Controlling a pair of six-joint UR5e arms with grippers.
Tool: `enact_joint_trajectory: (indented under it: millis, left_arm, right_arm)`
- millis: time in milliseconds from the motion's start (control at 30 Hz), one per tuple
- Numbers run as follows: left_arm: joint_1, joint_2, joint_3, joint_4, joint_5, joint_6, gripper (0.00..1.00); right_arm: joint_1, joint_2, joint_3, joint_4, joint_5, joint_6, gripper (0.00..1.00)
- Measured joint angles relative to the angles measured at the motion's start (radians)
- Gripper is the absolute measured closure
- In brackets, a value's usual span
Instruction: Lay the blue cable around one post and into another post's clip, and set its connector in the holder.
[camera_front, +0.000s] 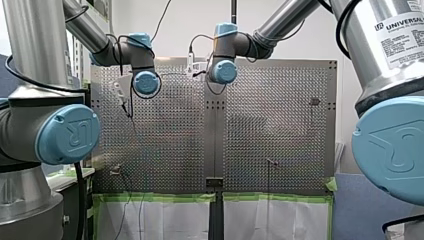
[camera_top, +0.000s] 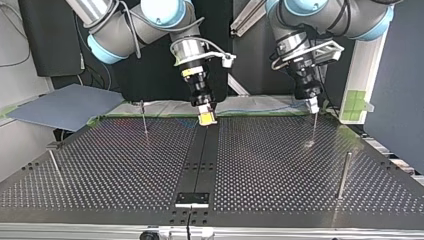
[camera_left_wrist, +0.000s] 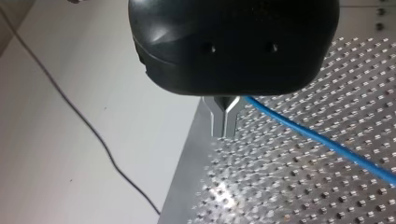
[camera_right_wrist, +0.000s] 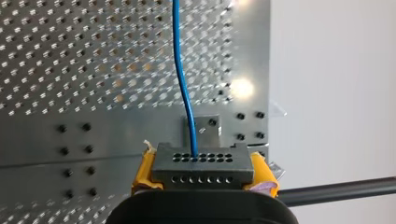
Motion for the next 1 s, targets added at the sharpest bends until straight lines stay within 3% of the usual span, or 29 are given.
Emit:
enact_joint_trajectory:
  millis: [167, 467, 767, 1000]
  left_arm:
    - [0.051, 0.005, 0.018, -0.052, 0.040, -0.020, 0.99]
    - [0.135, -0.014, 0.090, -0.132, 0.042, -0.048, 0.99]
    - [0.217, -0.012, 0.178, -0.164, 0.049, -0.065, 0.99]
    - [0.249, -0.014, 0.245, -0.181, 0.084, -0.064, 0.99]
  right_arm:
    - [0.002, 0.003, -0.028, 0.008, -0.017, 0.000, 0.99]
    - [0.005, 0.013, -0.073, 0.042, -0.049, -0.002, 0.99]
    - [0.006, 0.033, -0.112, 0.057, -0.074, -0.003, 0.99]
    - [0.005, 0.057, -0.149, 0.062, -0.083, -0.009, 0.99]
